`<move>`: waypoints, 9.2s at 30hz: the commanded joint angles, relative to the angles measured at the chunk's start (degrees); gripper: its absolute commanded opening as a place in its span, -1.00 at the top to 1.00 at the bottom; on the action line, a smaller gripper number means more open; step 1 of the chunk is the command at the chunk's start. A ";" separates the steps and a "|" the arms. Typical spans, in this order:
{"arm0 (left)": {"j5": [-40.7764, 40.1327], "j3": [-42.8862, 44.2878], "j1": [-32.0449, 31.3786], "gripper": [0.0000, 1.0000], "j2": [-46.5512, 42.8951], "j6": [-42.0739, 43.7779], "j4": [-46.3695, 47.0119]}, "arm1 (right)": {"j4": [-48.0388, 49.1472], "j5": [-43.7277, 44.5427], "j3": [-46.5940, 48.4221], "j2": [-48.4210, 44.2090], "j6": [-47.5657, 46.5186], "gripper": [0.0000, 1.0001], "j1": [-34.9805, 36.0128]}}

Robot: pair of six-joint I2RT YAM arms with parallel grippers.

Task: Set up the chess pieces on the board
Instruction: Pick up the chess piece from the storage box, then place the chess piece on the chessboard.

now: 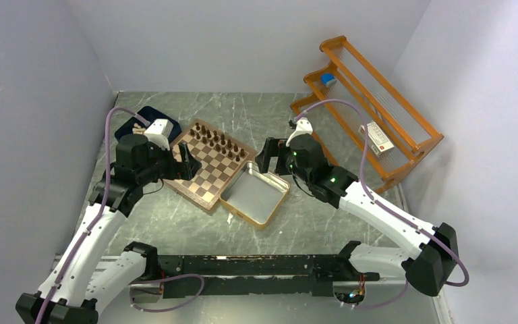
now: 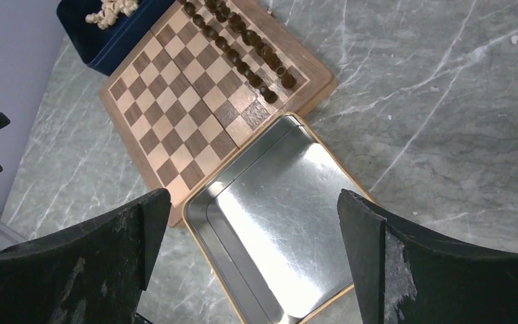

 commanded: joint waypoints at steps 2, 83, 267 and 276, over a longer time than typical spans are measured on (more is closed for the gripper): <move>0.28 2.38 0.45 -0.95 -1.10 -0.50 0.35 | 0.56 1.32 1.52 -0.98 0.14 -1.00 -0.35; -3.47 25.65 27.48 0.15 68.42 -9.09 34.57 | 13.69 -15.20 -7.38 -9.80 -4.51 -0.89 -0.30; -31.98 24.36 10.25 0.52 55.99 8.69 -11.68 | 4.58 -10.96 -11.30 -14.42 -4.99 -0.89 -0.31; -32.23 24.57 10.25 0.36 56.43 8.63 -12.02 | 4.00 -10.16 -11.06 -14.57 -5.36 -0.88 -0.29</move>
